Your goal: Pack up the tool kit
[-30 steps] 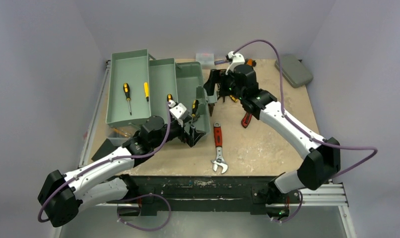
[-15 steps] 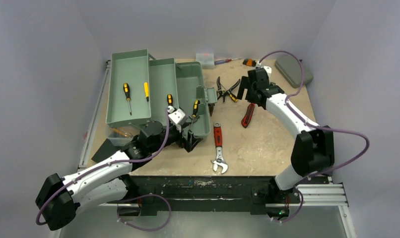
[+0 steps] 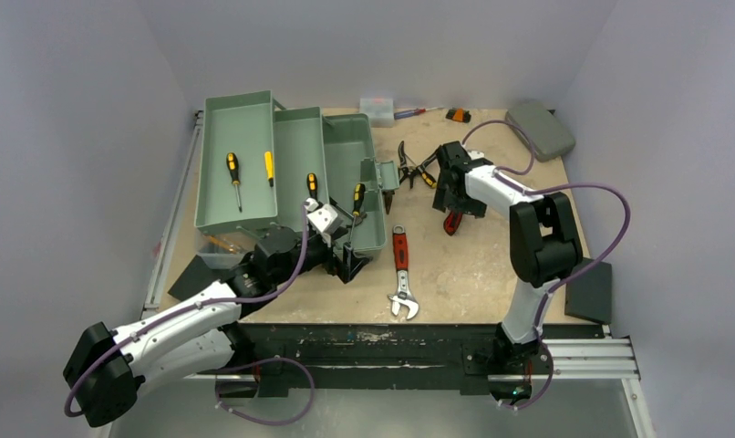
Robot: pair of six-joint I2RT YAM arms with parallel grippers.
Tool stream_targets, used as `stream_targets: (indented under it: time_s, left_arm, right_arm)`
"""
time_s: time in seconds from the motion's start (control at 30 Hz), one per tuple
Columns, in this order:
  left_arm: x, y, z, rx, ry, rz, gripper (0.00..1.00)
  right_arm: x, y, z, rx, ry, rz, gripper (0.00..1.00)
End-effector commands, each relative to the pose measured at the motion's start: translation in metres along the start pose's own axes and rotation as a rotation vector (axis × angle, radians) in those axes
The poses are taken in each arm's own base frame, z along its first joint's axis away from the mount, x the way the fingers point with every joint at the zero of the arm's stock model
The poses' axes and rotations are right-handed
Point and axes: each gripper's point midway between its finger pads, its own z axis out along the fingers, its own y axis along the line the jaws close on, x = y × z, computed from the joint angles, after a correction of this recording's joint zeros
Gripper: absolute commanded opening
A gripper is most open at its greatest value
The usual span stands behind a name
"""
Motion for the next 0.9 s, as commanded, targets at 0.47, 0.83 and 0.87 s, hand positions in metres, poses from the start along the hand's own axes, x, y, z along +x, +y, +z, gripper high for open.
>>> stream_targets:
  time_s: [0.47,0.83,0.87]
  left_arm:
    - [-0.014,-0.008,-0.004,0.031,-0.063,-0.006,0.93]
    - [-0.017,-0.008,-0.005,0.034,-0.075,0.001,0.93]
    - [-0.016,-0.008,-0.005,0.033,-0.074,0.003,0.93]
  right_arm:
    - [0.020,0.016,0.023,-0.234,0.115,0.179,0.39]
    - [-0.031,0.021,-0.062,-0.501,-0.171,0.159,0.07]
    - [-0.034,0.027,-0.074,-0.568,-0.199,0.146,0.07]
